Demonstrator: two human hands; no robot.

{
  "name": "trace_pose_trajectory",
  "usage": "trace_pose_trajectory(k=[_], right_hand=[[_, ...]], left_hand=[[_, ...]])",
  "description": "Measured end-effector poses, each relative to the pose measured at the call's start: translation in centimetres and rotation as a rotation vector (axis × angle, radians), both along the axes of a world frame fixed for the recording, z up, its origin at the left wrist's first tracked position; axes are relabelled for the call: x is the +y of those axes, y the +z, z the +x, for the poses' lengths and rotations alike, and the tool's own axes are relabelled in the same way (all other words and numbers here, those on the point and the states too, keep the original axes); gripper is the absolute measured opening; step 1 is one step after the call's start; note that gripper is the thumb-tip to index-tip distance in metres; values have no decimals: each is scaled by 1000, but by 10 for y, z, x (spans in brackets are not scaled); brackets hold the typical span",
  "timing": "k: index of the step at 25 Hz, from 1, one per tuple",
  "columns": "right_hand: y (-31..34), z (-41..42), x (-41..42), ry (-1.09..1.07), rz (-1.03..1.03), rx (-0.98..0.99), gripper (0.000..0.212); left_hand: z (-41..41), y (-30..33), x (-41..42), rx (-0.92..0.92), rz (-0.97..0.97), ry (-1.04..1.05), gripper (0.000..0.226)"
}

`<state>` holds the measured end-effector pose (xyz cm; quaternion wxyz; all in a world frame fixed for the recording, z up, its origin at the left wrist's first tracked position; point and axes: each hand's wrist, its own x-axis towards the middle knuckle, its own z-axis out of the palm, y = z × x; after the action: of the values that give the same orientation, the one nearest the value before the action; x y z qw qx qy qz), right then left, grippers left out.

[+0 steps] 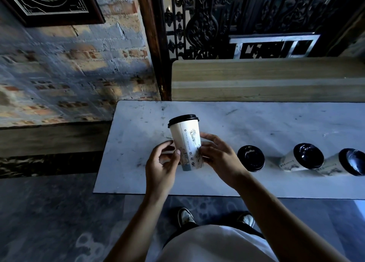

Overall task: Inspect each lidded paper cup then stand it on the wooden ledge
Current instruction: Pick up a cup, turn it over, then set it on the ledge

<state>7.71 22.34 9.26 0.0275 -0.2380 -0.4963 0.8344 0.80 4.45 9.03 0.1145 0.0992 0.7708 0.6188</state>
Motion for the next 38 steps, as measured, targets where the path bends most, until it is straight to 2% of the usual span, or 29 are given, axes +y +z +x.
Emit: trace_pose_trajectory(k=[4, 7, 12, 18, 22, 25, 29, 32, 38], right_hand=[[-5, -1, 1, 46, 67, 27, 49], [-12, -1, 4, 55, 116, 12, 59], [-8, 0, 15, 1, 195, -63, 60], [-5, -29, 53, 76, 457, -166, 63], [-10, -89, 97, 158, 679, -181, 55], [-28, -160, 137, 193, 773, -188, 58], [-75, -263, 174, 160, 802, -229, 63], [-123, -333, 192, 59, 824, -218, 61], [-192, -403, 201, -15, 754, -226, 67]], left_hand=[[-5, -3, 1, 99, -32, 13, 24], [-4, -6, 4, 47, -27, 39, 22], [-4, -5, 15, -28, 14, -10, 31], [-27, -9, 58, 17, -119, -10, 37], [-68, -15, 106, -1, -147, 66, 42], [-130, -33, 154, -120, -39, 106, 49], [-237, -79, 208, -176, -49, 55, 52], [-316, -128, 240, -210, 21, 18, 58], [-381, -191, 264, -282, 70, 52, 59]])
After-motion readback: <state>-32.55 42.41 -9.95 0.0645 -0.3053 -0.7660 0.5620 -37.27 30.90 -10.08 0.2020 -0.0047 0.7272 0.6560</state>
